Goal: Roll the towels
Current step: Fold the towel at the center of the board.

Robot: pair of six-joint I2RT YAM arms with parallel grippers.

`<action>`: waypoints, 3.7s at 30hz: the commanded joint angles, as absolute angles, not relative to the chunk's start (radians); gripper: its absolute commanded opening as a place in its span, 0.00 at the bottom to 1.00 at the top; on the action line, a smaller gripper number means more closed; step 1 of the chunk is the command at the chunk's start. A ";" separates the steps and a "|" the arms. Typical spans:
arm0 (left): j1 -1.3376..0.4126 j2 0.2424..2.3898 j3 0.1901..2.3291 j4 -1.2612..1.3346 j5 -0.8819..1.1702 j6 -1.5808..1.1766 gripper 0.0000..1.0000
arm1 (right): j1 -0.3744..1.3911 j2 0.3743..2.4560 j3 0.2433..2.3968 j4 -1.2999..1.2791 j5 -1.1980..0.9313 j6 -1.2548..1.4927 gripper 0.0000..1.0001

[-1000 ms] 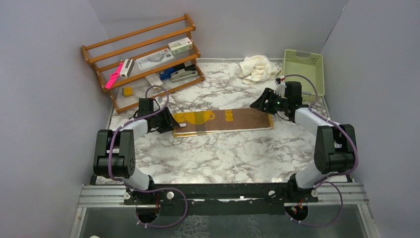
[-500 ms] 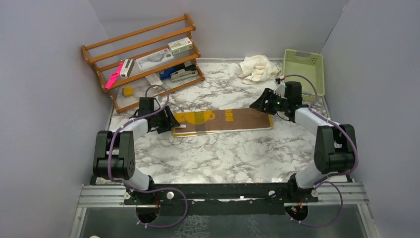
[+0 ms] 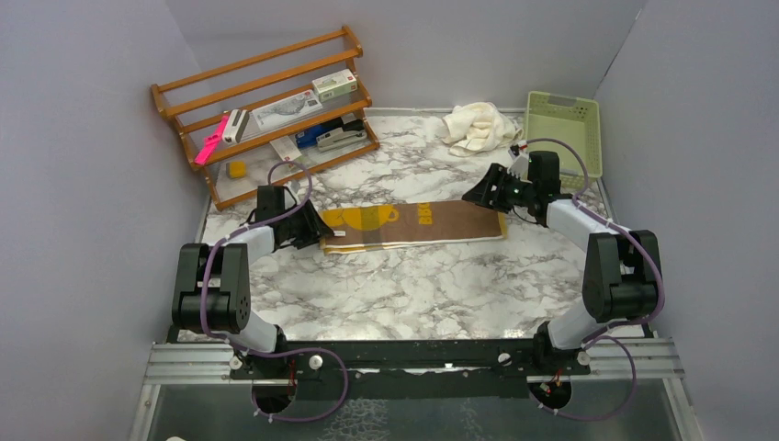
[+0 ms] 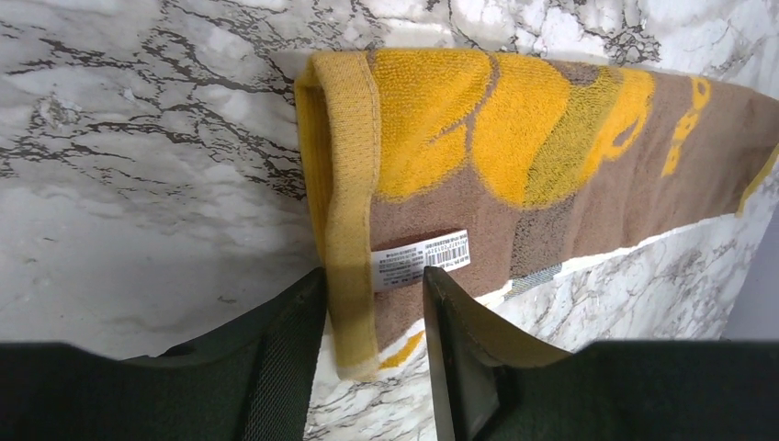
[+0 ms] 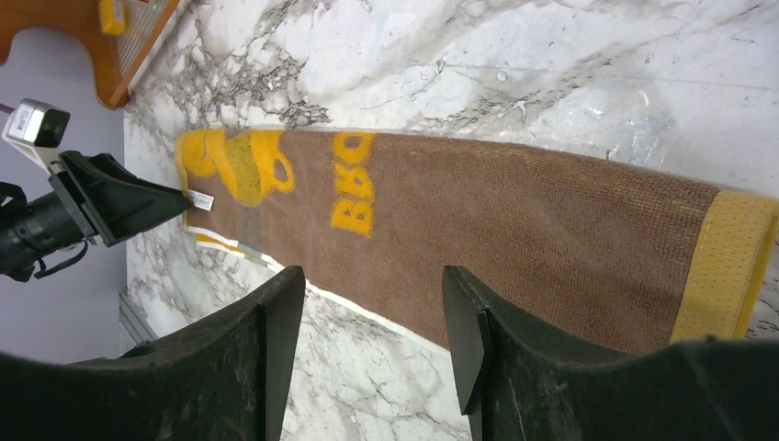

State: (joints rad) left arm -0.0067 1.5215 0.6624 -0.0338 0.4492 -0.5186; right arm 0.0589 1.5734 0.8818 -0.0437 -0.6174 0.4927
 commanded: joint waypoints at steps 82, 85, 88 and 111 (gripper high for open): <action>-0.629 1.895 1.625 -0.670 0.130 -0.364 0.00 | 0.060 1.547 0.943 -0.169 -0.650 0.447 0.55; -0.643 1.910 1.624 -0.671 0.128 -0.374 0.00 | 0.060 1.550 0.943 -0.167 -0.655 0.448 0.55; -0.652 1.942 1.623 -0.670 0.128 -0.380 0.00 | 0.059 1.550 0.944 -0.168 -0.658 0.449 0.55; -0.670 2.015 1.644 -0.617 0.118 -0.457 0.06 | 0.059 1.537 0.928 -0.160 -0.673 0.446 0.55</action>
State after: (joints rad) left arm -0.6624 2.0495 1.6325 -0.6506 0.0883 -0.4156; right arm 0.0593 1.5436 0.9287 -0.1856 -0.6453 0.4488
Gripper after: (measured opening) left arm 0.024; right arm 0.556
